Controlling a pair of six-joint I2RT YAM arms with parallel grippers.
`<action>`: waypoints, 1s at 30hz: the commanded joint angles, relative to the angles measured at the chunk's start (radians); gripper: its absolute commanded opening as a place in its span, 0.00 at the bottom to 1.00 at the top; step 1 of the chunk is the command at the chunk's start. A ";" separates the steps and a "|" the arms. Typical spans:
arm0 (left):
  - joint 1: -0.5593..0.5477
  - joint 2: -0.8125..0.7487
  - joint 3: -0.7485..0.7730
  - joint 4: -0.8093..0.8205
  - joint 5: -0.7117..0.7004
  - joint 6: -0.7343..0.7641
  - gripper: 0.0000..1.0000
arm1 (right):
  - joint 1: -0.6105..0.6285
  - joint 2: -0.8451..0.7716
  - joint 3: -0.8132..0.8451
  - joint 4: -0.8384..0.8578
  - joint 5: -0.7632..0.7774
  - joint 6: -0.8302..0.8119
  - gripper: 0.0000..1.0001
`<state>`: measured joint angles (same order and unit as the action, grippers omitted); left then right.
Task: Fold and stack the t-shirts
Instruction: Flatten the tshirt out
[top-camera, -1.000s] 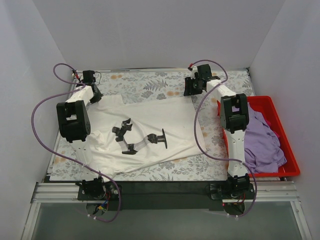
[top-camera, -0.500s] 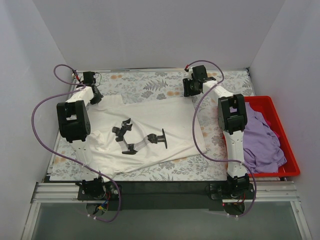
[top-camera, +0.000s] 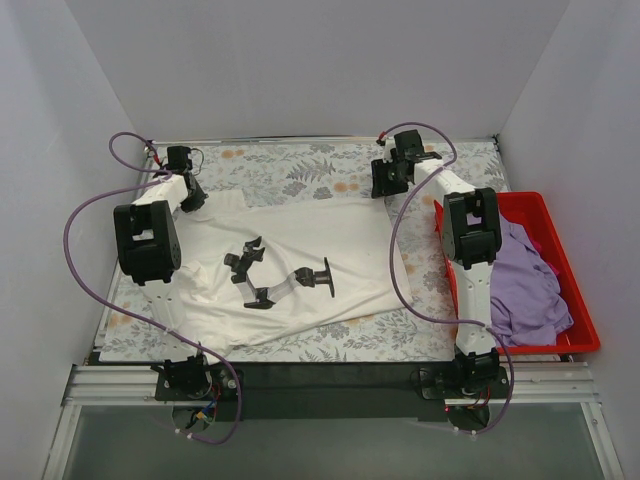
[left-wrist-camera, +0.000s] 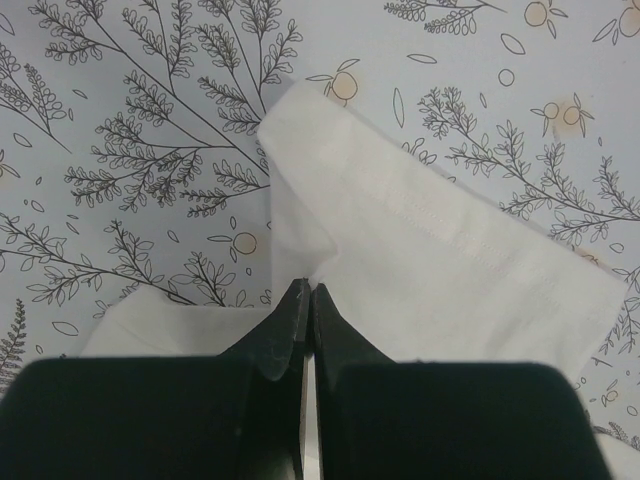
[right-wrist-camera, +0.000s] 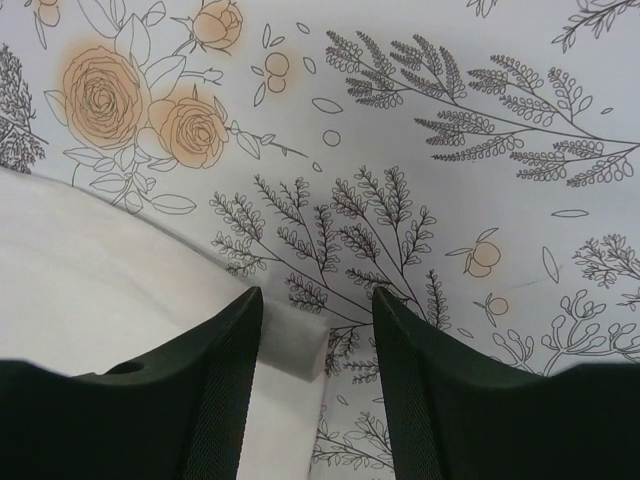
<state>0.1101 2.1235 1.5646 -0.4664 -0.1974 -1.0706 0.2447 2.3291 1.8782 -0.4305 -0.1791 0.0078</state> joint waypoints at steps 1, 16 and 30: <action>0.000 -0.042 -0.005 0.009 0.009 0.005 0.00 | -0.013 -0.020 0.025 -0.086 -0.088 0.000 0.48; 0.000 -0.048 -0.008 0.011 0.033 -0.002 0.00 | -0.013 -0.007 -0.005 -0.062 -0.174 0.003 0.42; 0.000 -0.045 0.040 0.021 0.021 0.012 0.00 | -0.064 -0.023 0.032 0.015 -0.076 0.066 0.01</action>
<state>0.1101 2.1235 1.5654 -0.4660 -0.1741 -1.0698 0.2134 2.3299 1.8717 -0.4679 -0.2977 0.0376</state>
